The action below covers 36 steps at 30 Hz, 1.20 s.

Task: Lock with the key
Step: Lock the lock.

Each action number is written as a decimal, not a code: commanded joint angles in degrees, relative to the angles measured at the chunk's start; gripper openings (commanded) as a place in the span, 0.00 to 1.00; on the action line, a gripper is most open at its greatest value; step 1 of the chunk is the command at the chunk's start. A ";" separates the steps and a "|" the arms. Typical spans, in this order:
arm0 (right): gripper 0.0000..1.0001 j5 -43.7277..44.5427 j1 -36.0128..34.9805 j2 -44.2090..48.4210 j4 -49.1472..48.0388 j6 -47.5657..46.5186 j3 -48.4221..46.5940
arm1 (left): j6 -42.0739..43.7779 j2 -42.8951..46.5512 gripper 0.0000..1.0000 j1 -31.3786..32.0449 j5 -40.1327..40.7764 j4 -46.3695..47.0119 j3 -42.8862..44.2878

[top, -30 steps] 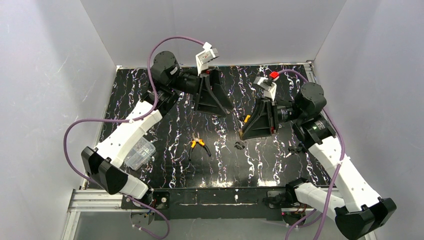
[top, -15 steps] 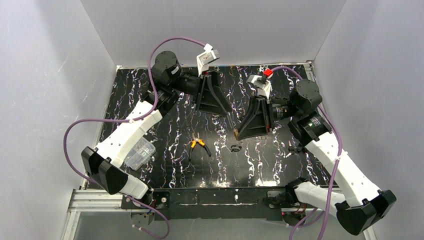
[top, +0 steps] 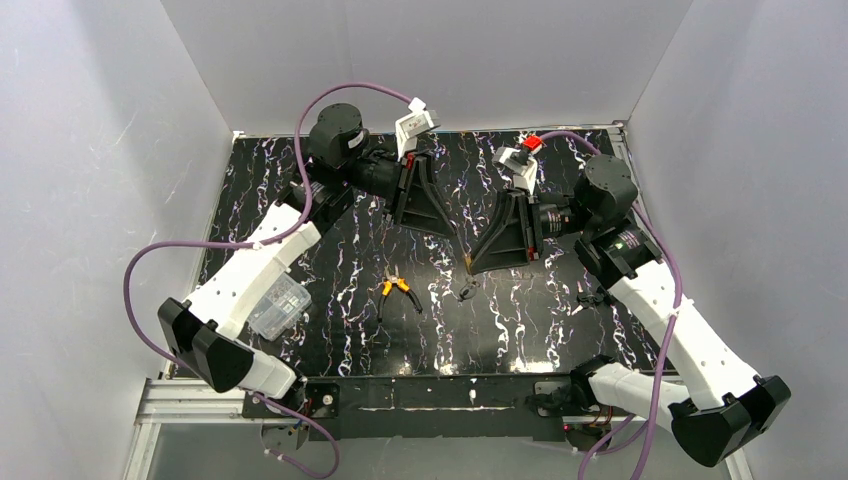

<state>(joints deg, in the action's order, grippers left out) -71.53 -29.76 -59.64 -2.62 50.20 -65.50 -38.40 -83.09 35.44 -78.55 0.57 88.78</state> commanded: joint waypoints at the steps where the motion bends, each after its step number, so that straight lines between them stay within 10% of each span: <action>1: 0.01 0.97 -0.21 0.30 2.58 -3.53 -3.60 | 2.49 3.00 0.12 0.32 0.44 -3.42 2.38; 6: 0.03 3.91 -0.21 -0.01 11.80 -9.97 -5.96 | 3.69 2.73 0.00 0.28 4.12 -7.97 3.56; 10: 0.52 11.45 -0.21 1.05 16.41 -14.71 -8.09 | 2.77 3.72 0.00 0.52 11.04 -8.65 3.42; 13: 0.70 19.54 -0.21 3.34 14.20 -15.24 -7.69 | -0.09 5.52 0.00 1.12 21.56 -7.60 2.35; 26: 0.71 36.14 -0.12 5.21 -4.94 -9.77 -8.56 | -8.37 14.39 0.00 6.41 51.66 8.81 -3.00; 36: 0.64 39.89 -0.13 5.86 -5.28 -10.77 -11.76 | -9.71 13.57 0.00 8.54 58.00 8.20 1.40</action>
<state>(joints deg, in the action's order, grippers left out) -33.99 -29.80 -54.56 -3.85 40.07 -74.01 -47.45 -69.46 42.83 -24.35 6.83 87.39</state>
